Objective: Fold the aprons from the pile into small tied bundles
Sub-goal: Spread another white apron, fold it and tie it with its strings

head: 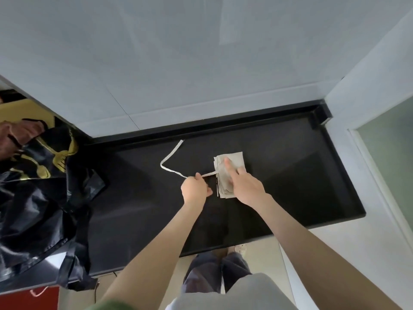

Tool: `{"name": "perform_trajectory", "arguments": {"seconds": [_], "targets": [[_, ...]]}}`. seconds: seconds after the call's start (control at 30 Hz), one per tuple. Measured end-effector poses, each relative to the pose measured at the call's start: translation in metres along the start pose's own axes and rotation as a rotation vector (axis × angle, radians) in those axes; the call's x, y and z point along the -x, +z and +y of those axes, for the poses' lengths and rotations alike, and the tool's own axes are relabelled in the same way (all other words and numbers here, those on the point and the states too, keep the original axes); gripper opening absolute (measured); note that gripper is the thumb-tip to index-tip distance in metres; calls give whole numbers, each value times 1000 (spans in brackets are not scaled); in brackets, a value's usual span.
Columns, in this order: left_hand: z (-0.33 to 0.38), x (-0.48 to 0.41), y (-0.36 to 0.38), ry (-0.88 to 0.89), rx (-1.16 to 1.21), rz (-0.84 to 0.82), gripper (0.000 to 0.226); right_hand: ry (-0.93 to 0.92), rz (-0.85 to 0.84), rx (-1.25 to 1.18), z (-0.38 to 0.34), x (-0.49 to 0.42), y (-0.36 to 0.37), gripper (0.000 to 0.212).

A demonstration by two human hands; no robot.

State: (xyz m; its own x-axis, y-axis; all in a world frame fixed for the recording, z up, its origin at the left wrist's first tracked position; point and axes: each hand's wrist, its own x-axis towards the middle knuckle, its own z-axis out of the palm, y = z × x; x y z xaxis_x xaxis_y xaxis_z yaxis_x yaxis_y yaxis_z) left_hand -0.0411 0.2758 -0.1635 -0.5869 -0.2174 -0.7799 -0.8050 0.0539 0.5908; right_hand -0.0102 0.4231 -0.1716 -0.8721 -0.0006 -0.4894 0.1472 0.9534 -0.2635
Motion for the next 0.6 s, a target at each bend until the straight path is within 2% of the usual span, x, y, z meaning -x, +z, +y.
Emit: {"name": "perform_trajectory", "arguments": {"seconds": [0.07, 0.17, 0.3, 0.4, 0.5, 0.6], "targets": [[9, -5, 5, 25, 57, 48, 28, -7, -7, 21, 1, -2, -1, 82], [29, -7, 17, -85, 111, 62, 29, -32, -17, 71, 4, -3, -2, 82], [45, -8, 26, -106, 199, -9, 25, -43, -27, 93, 4, -3, -2, 85], [55, -1, 15, -36, 357, 44, 28, -44, -25, 79, 4, -3, -3, 83], [61, 15, -5, 113, 529, -118, 39, -45, -22, 75, 6, -3, -2, 81], [57, 38, -4, 351, 152, -266, 47, -41, -27, 63, 6, -3, -2, 79]]}}
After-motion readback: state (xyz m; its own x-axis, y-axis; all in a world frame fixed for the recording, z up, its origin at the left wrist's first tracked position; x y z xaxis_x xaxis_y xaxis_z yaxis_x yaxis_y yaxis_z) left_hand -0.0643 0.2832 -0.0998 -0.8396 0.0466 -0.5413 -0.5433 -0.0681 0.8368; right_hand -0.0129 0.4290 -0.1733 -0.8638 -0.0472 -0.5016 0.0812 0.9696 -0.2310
